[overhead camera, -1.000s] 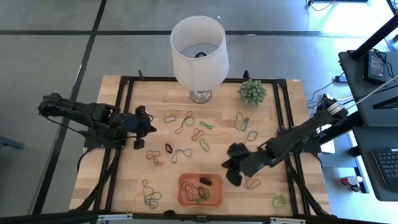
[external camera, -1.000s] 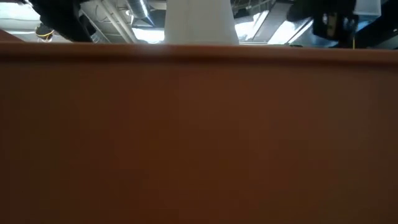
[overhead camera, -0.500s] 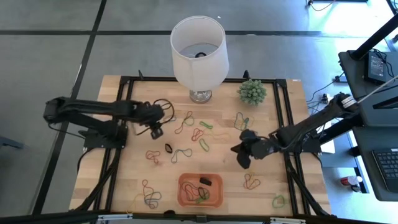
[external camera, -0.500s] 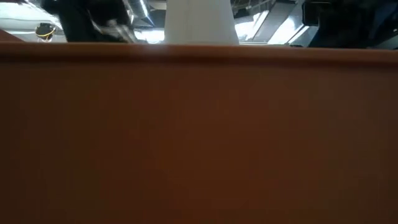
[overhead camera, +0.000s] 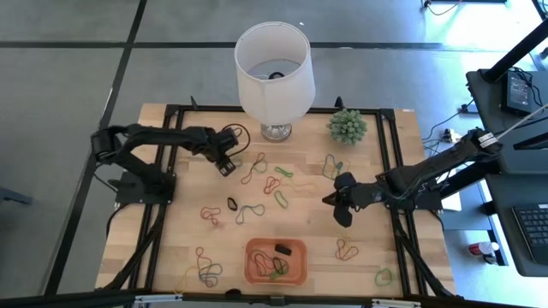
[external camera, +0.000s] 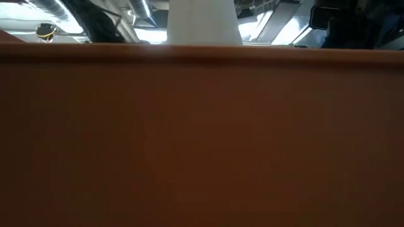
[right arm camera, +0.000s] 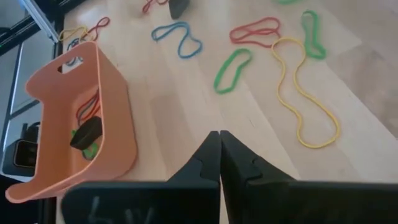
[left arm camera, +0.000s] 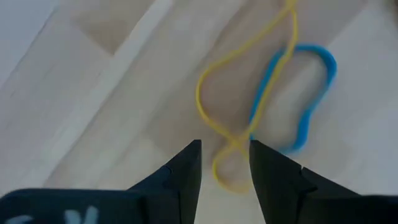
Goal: Pick and place rubber bands into bin
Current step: Put the yellow rubber band into the orange bin
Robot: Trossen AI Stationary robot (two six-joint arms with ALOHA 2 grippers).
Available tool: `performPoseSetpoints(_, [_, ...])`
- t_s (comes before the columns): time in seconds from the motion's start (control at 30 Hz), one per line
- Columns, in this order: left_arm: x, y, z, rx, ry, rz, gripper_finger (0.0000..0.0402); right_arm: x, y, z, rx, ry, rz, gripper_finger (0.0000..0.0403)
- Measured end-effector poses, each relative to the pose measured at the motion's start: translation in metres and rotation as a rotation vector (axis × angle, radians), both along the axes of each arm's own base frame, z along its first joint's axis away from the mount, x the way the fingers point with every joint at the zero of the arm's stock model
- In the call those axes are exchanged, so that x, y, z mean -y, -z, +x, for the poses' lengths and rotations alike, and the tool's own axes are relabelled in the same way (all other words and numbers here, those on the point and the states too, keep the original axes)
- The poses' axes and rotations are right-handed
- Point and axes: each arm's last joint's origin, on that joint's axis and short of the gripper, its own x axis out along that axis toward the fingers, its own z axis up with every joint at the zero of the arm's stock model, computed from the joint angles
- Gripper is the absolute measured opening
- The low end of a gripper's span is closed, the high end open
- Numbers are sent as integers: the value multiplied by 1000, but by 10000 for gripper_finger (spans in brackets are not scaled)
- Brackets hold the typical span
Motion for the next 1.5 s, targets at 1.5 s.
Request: performPoseSetpoints(1.5, [54, -158, 57, 139, 488, 88, 1, 13, -4, -12, -50, -209, -226, 1])
